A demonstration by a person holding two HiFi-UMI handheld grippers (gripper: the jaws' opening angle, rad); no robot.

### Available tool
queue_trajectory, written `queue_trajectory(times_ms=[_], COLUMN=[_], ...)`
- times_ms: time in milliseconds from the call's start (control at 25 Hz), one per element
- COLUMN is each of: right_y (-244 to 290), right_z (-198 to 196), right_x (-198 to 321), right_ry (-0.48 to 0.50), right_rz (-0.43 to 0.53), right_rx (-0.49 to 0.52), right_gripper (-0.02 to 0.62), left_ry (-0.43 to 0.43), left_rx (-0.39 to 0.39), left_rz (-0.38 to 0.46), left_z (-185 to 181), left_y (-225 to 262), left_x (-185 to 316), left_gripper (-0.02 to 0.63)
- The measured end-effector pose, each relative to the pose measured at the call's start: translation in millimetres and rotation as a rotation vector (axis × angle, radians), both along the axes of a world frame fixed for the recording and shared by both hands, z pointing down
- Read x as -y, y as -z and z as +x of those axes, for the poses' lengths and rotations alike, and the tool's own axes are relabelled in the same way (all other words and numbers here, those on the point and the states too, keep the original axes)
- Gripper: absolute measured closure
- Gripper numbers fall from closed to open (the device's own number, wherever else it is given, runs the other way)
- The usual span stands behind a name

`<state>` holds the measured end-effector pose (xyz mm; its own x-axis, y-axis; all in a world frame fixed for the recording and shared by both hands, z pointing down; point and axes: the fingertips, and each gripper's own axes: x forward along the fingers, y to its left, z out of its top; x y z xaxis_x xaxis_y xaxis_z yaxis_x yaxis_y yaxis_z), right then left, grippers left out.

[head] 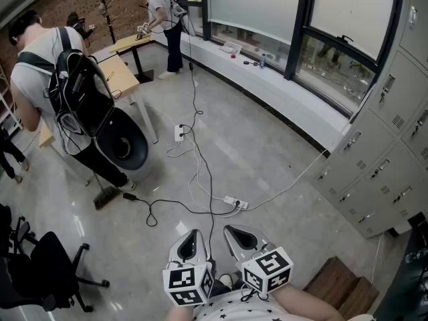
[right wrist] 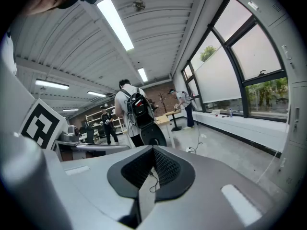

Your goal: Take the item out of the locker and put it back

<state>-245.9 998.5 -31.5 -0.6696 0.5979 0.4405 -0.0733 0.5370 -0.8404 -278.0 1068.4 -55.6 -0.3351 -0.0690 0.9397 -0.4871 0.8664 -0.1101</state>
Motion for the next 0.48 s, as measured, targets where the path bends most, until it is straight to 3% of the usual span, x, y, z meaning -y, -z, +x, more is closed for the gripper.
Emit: queue_trajectory(times_ms=[480], right_y=[-55], right_z=[62], right_x=[91], right_ry=[-0.15], right_rz=[0.112], right_rx=[-0.183], right_gripper=[0.596], left_ry=[-0.135], left_rx=[-0.153], left_rz=[0.112], left_z=[41], left_y=[-65], left_x=[90], left_gripper=[0.6])
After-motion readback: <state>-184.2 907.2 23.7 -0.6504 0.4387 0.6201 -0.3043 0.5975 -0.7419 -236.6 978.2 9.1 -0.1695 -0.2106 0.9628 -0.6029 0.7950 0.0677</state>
